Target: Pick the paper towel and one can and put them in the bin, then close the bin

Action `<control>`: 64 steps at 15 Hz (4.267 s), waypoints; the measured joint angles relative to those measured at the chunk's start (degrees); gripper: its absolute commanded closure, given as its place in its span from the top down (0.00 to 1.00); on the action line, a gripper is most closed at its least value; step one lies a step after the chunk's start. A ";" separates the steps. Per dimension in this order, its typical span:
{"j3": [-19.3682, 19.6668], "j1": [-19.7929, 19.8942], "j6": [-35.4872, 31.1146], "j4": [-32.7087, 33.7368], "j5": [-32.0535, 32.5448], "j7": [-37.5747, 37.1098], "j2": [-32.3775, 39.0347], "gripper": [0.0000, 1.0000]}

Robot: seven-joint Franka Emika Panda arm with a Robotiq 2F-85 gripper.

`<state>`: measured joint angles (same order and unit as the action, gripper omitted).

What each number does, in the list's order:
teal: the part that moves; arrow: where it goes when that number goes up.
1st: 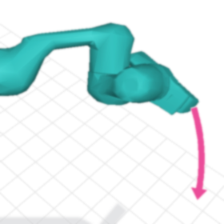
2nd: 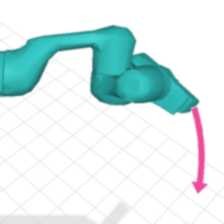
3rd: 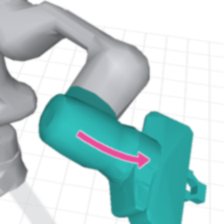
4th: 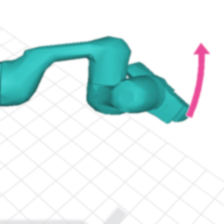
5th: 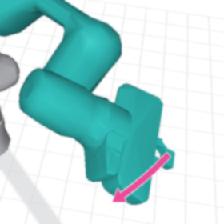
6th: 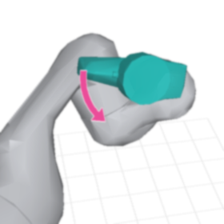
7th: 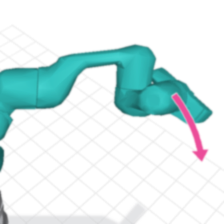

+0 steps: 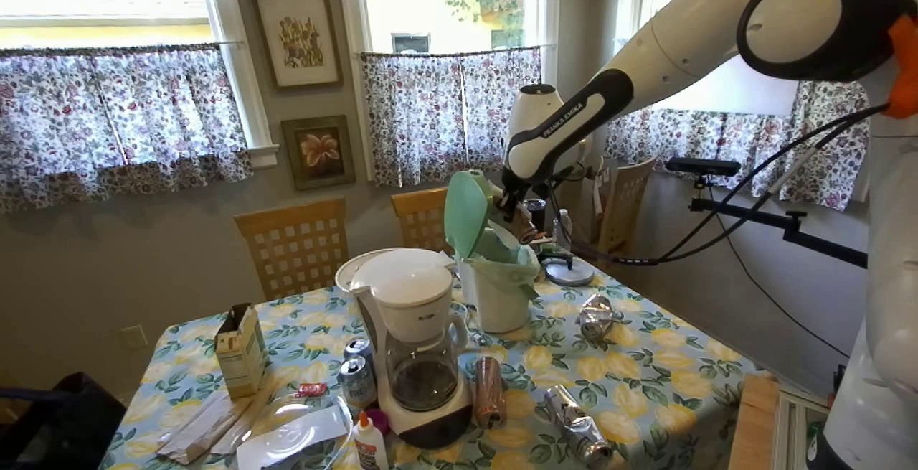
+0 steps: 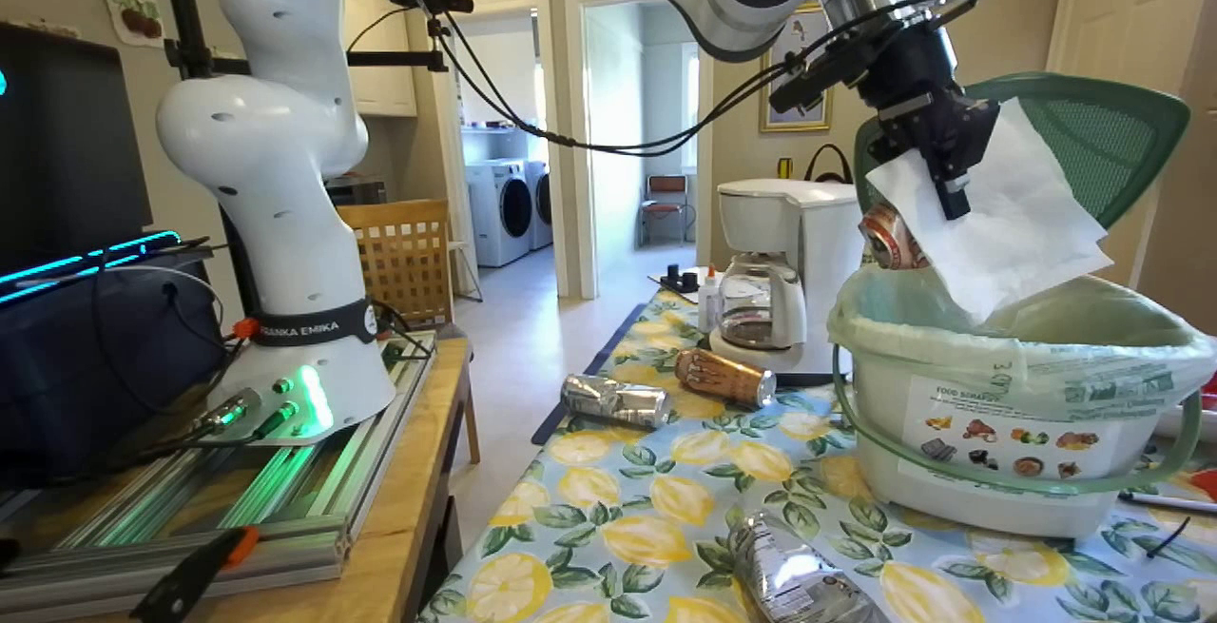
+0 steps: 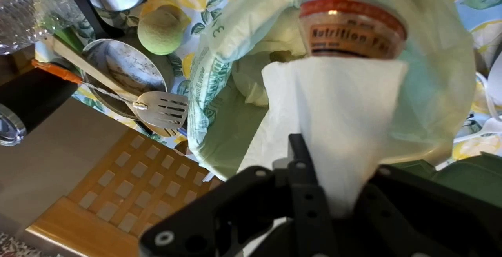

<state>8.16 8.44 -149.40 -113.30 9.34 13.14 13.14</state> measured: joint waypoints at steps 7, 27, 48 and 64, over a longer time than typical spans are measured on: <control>-1.43 1.33 -1.10 2.23 -4.79 0.40 3.88 0.01; -2.13 1.72 -0.98 3.12 -5.28 -1.15 5.62 1.00; -1.85 -4.06 12.58 -15.73 2.23 -16.01 -13.80 1.00; -4.14 -3.85 4.25 -14.95 3.21 -16.03 -19.38 1.00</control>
<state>4.02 4.58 -145.15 -128.25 12.55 -2.89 -6.25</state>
